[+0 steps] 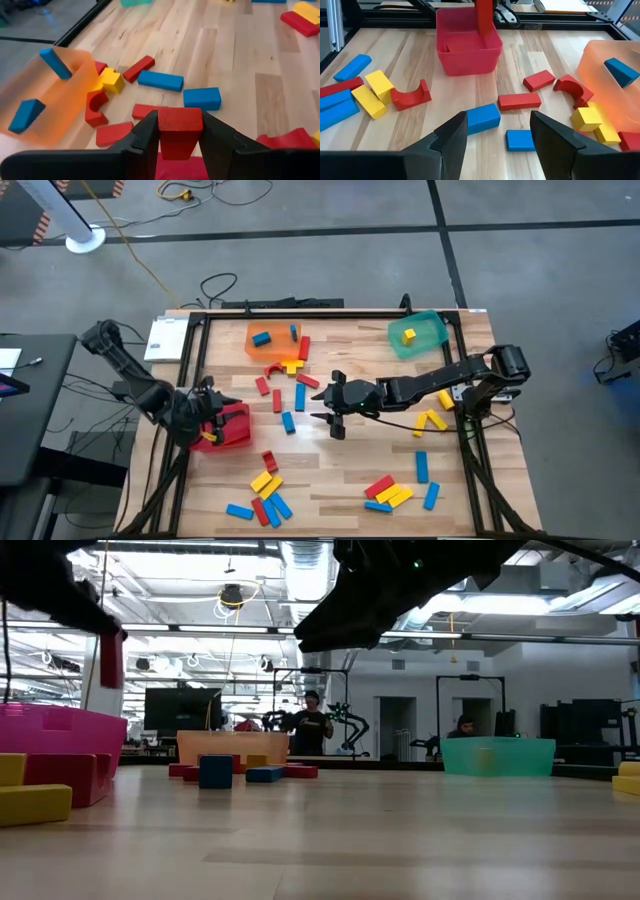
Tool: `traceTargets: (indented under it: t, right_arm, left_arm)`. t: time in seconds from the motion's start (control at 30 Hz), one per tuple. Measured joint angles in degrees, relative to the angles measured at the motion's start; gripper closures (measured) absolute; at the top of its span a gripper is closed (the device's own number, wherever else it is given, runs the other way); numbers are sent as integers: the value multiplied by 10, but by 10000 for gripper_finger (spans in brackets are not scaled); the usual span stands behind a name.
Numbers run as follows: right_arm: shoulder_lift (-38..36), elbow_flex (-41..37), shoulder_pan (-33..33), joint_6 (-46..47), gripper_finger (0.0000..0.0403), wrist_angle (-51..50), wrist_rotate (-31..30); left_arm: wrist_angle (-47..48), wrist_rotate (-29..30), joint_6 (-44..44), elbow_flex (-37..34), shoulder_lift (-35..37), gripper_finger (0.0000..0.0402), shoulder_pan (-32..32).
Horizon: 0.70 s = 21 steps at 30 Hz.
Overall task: Sort blocks
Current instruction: Put the red block into the red bin
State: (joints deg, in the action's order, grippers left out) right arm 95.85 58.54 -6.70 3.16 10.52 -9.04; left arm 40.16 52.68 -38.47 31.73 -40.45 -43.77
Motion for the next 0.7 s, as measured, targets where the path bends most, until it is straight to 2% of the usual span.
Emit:
traceTargets:
  t: [0.3,0.7]
  right_arm:
    - [0,0,1,-2,177,0,0]
    - [0,0,1,-1,177,0,0]
  left_arm:
    - [-1,34,-72,-49,0,297,-46]
    - [-13,39,-124,-117,0,297,-48]
